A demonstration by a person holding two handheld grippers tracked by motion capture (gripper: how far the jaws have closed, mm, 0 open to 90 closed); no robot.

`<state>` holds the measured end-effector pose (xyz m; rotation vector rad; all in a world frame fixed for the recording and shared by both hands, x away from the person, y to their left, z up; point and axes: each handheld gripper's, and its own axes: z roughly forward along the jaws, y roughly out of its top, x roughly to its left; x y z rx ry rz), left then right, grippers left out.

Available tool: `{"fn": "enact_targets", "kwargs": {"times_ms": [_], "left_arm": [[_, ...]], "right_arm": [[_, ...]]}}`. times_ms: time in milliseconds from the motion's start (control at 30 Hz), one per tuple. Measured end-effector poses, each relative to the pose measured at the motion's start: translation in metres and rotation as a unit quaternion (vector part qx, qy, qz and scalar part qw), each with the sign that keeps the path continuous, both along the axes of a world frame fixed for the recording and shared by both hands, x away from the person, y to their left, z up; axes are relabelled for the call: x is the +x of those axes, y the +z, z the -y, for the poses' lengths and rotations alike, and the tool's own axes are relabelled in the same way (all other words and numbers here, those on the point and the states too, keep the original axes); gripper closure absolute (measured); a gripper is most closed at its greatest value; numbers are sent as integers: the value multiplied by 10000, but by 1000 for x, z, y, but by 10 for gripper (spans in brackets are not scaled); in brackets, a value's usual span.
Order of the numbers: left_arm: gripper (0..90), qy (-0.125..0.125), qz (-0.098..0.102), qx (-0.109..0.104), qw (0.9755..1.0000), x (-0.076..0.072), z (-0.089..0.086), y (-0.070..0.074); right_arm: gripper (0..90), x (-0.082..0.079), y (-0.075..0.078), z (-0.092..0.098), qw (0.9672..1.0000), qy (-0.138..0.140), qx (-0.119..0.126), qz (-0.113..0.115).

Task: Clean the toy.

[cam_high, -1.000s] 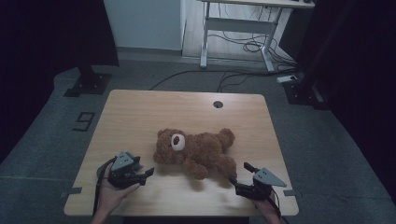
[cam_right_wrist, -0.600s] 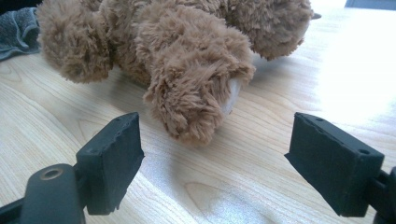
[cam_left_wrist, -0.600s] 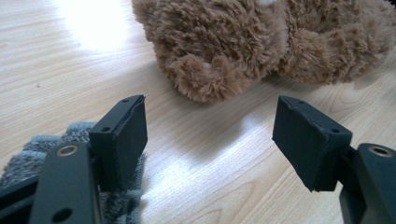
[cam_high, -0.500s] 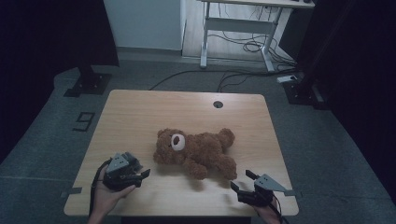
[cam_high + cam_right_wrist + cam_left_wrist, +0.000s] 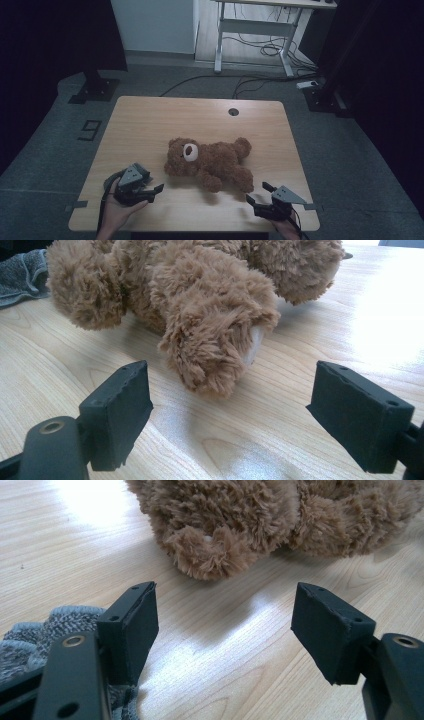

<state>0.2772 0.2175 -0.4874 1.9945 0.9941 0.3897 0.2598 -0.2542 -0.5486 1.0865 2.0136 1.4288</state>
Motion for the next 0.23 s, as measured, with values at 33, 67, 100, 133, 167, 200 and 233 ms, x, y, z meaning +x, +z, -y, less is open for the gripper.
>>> {"fn": "enact_targets", "kwargs": {"times_ms": [33,67,100,133,167,200,233], "left_arm": [[272,17,-15,-2,10000,0,-1,-1],[272,30,-22,-9,10000,0,-1,-1],[272,35,-28,-22,10000,1,-2,-1],[272,33,-25,-28,10000,1,-3,0],[272,31,-22,-36,10000,1,-3,0],[272,32,-19,-39,10000,1,-3,1],[272,32,-19,-39,10000,1,-3,1]], "right_arm": [[159,0,0,0,10000,-1,-4,2],[157,0,0,-1,10000,1,-16,10],[156,0,0,-1,10000,12,-20,18],[155,-1,0,-2,10000,22,-22,26],[154,-1,0,-2,10000,29,-29,37],[154,-1,0,-3,10000,37,-38,53],[152,-1,0,-3,10000,42,-43,50]]}}
